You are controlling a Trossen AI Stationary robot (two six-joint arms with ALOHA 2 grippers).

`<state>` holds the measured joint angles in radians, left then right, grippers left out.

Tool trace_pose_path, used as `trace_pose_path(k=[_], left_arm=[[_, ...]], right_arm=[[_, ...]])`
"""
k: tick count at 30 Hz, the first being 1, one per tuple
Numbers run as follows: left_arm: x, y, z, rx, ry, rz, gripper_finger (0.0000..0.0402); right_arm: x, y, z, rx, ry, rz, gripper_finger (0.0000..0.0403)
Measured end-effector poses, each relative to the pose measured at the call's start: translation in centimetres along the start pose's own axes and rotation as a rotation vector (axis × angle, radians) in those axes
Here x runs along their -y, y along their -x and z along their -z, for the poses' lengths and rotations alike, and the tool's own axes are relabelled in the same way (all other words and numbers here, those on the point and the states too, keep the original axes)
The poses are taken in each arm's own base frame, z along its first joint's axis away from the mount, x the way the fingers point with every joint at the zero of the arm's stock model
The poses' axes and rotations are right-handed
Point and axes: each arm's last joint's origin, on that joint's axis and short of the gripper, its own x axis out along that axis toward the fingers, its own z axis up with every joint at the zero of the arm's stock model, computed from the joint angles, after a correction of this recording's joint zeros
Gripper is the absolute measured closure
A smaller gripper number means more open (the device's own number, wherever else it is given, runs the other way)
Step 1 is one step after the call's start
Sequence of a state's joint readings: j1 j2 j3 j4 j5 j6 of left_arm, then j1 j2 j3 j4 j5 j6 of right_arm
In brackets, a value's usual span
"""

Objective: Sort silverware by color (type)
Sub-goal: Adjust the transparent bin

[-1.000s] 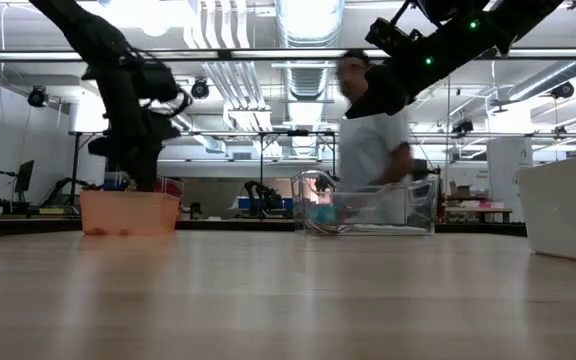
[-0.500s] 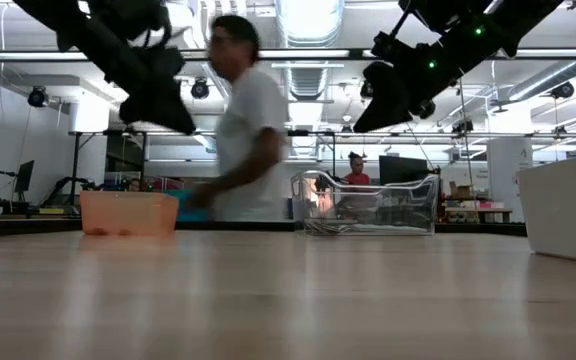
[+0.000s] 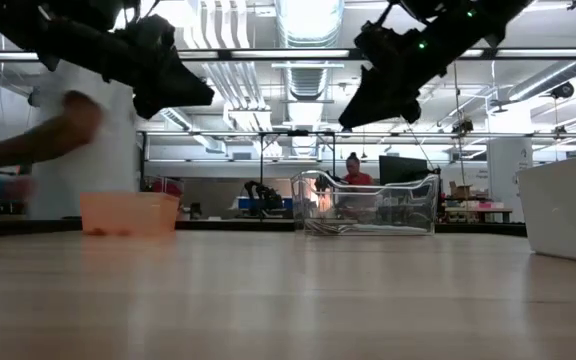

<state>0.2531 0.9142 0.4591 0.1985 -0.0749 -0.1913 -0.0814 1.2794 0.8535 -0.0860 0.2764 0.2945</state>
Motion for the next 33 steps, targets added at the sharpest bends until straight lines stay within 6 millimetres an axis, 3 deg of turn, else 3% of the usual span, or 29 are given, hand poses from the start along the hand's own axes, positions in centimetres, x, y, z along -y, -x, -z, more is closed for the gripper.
trace_pose_path(k=[5,10,15,23,28,33], left_arm=[[-0.2,0.0,0.3,0.008,0.0,-0.05,0.0318],[-0.1,0.0,0.5,0.003,0.001,-0.051,0.0318],[0.2,0.0,0.6,-0.001,-0.002,-0.035,0.0318],[0.9,0.0,0.7,-0.008,0.005,-0.002,0.0318],[1.0,0.1,0.8,-0.01,0.009,0.006,0.0318],[1.1,0.1,0.8,-0.01,0.011,0.007,0.0318]], right_arm=[[-0.5,-1.4,-1.3,-0.088,0.075,0.033,0.0349],[-0.4,-4.2,-1.7,-0.242,0.164,0.091,0.0364],[0.6,-7.7,-1.8,-0.381,0.248,0.143,0.0375],[3.4,-12.4,-2.8,-0.425,0.299,0.201,0.0376],[4.5,-13.7,-3.8,-0.414,0.303,0.22,0.0376],[4.3,-13.1,-4.4,-0.407,0.313,0.21,0.0376]])
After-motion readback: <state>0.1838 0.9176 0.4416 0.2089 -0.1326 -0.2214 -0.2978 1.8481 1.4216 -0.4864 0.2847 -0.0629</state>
